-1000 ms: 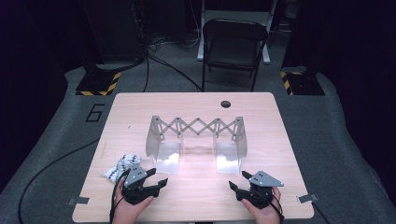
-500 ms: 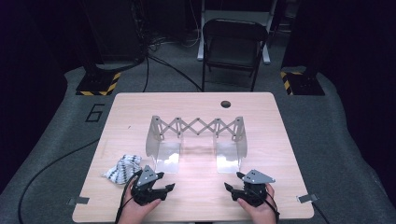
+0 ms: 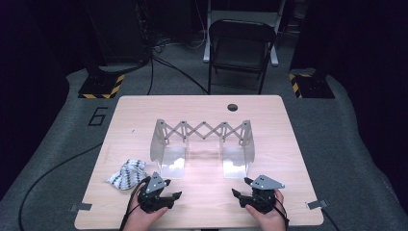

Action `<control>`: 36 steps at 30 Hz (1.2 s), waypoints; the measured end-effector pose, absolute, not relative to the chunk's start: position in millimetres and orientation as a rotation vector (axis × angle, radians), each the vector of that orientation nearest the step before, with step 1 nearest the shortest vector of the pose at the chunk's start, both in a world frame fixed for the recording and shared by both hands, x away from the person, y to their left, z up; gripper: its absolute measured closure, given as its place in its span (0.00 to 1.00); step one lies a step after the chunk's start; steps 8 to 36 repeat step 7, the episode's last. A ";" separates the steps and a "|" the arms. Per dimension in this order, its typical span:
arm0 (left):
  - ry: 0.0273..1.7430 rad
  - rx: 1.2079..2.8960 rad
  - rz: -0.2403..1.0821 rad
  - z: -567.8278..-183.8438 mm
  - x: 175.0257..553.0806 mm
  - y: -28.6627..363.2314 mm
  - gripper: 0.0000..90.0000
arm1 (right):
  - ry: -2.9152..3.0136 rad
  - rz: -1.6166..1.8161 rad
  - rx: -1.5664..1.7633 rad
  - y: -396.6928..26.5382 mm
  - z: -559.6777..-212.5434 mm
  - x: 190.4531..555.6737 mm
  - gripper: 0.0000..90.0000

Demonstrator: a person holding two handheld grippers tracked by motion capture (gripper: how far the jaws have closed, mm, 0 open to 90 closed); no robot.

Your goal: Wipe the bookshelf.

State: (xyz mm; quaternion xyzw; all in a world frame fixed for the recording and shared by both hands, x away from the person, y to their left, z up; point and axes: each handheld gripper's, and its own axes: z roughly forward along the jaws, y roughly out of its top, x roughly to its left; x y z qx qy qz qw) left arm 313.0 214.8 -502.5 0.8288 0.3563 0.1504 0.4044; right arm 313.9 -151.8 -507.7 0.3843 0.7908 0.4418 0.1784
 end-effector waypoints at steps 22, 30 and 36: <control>0.889 2.103 0.380 -503.1 314.0 215.5 0.40 | 2.233 1.260 1.092 -152.5 -508.6 316.6 0.37; 0.889 2.103 0.380 -503.1 314.0 215.5 0.40 | 2.233 1.260 1.092 -152.5 -508.6 316.6 0.37; 0.889 2.103 0.380 -503.1 314.0 215.5 0.40 | 2.233 1.260 1.092 -152.5 -508.6 316.6 0.37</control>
